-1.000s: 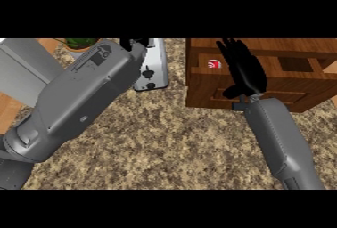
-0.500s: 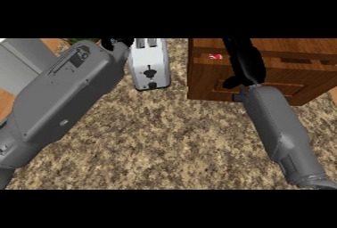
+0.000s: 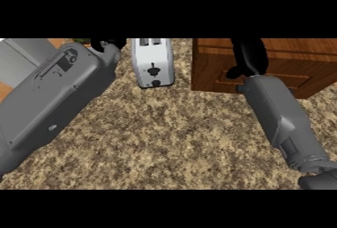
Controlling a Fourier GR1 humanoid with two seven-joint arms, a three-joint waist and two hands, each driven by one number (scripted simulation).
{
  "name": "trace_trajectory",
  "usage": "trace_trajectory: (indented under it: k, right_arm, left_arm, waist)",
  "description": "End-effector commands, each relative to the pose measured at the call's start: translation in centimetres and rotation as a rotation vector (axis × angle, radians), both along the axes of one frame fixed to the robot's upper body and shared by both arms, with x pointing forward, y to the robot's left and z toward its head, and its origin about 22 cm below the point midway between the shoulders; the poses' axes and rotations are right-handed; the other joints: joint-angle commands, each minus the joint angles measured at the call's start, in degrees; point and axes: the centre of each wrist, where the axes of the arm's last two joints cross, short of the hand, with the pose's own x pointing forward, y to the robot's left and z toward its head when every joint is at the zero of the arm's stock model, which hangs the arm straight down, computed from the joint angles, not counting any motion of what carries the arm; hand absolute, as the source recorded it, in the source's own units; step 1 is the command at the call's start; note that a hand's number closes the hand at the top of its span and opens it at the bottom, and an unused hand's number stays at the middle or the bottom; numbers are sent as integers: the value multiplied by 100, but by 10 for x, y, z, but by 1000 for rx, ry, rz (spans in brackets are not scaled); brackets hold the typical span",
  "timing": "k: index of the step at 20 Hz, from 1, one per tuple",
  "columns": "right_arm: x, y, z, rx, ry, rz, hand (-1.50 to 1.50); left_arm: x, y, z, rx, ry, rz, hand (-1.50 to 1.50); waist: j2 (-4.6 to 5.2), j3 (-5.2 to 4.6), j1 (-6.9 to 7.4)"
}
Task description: Pick up the can, place it into the drawer and close the drawer
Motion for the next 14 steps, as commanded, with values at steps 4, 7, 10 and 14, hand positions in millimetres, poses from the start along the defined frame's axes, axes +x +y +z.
trace_trajectory:
  k: [4, 7, 10, 14]
  right_arm:
    - [19, 4, 41, -11, -41, -43, -150]
    - [24, -2, 57, 7, -64, -46, -150]
    - [26, -6, 62, -12, -49, -74, -150]
    - [29, 14, 71, 34, 41, 38, -150]
  left_arm:
    - [-8, 6, 3, 0, 5, -15, -150]
    - [-6, 7, -1, -10, 4, -3, -150]
    - [-14, 2, 12, -1, -17, -33, -150]
    - [-12, 13, 5, -12, 13, -22, -150]
  waist:
    - [47, 18, 120]
    - [98, 21, 86]
    - [110, 27, 240]
    - [96, 24, 177]
